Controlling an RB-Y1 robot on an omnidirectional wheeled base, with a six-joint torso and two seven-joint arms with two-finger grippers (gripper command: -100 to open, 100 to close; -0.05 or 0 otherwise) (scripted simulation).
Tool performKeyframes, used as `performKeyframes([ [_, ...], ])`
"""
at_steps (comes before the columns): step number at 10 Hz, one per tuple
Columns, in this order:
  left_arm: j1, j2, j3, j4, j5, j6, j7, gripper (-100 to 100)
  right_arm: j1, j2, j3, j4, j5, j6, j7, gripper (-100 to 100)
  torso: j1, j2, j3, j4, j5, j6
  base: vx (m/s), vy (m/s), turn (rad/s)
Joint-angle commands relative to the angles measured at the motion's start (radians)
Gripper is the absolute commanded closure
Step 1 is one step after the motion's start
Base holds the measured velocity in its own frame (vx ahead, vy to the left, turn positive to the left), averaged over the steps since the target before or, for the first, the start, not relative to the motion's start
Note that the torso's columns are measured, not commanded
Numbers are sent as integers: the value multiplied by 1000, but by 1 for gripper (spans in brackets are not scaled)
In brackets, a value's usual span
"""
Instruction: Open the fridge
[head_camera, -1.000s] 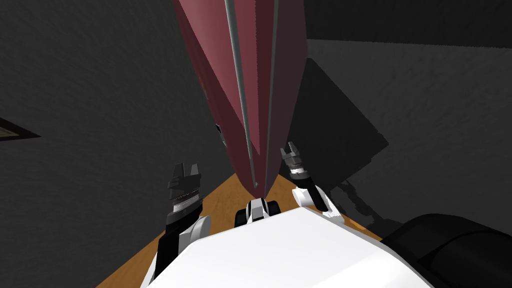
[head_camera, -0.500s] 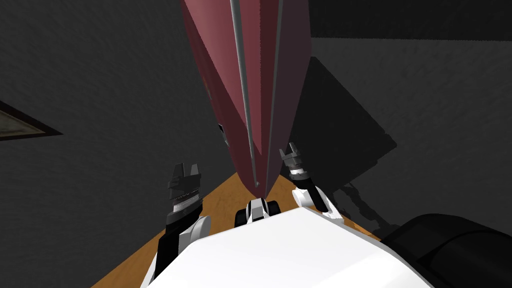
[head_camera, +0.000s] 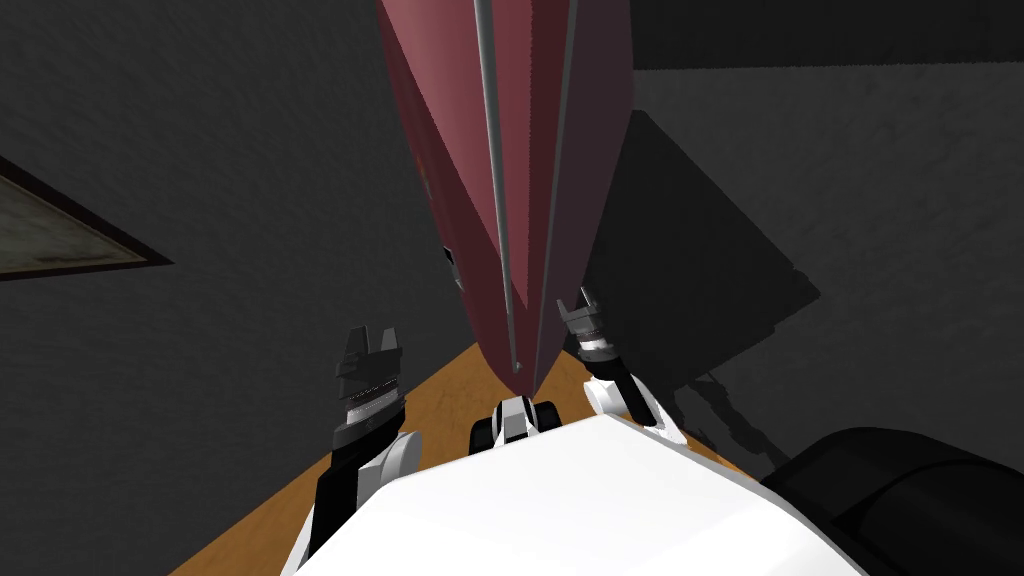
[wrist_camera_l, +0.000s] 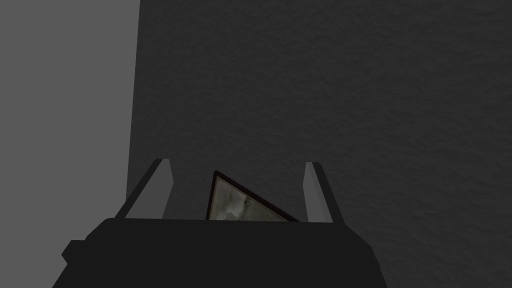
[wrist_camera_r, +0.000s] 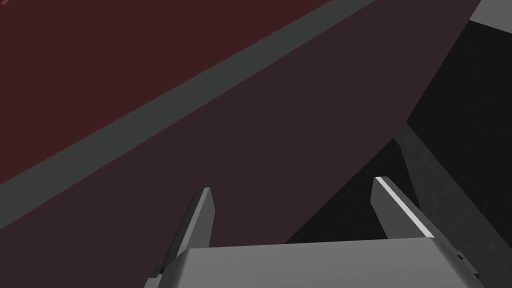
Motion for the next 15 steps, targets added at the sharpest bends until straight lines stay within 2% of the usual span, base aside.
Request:
performKeyframes([
  [1, 0, 0, 0, 0, 0, 0, 0, 0, 5, -4, 8, 7, -23, -11, -78, -100, 0, 0, 0, 0, 0, 0, -12, 6, 90],
  [3, 0, 0, 0, 0, 0, 0, 0, 0, 5, -4, 8, 7, -23, -11, -118, -100, 0, 0, 0, 0, 0, 0, -5, 2, 29],
  [7, 0, 0, 0, 0, 0, 0, 0, 0, 12, -7, 19, 18, -55, -25, -240, -100, 0, 0, 0, 0, 0, 0, -10, 6, 82],
  [8, 0, 0, 0, 0, 0, 0, 0, 0, 12, -7, 19, 18, -55, -25, -251, -100, 0, 0, 0, 0, 0, 0, -5, 3, -12],
  [15, 0, 0, 0, 0, 0, 0, 0, 0, 22, -10, 37, 39, -106, -46, -452, -100, 0, 0, 0, 0, 0, 0, -10, 6, 73],
])
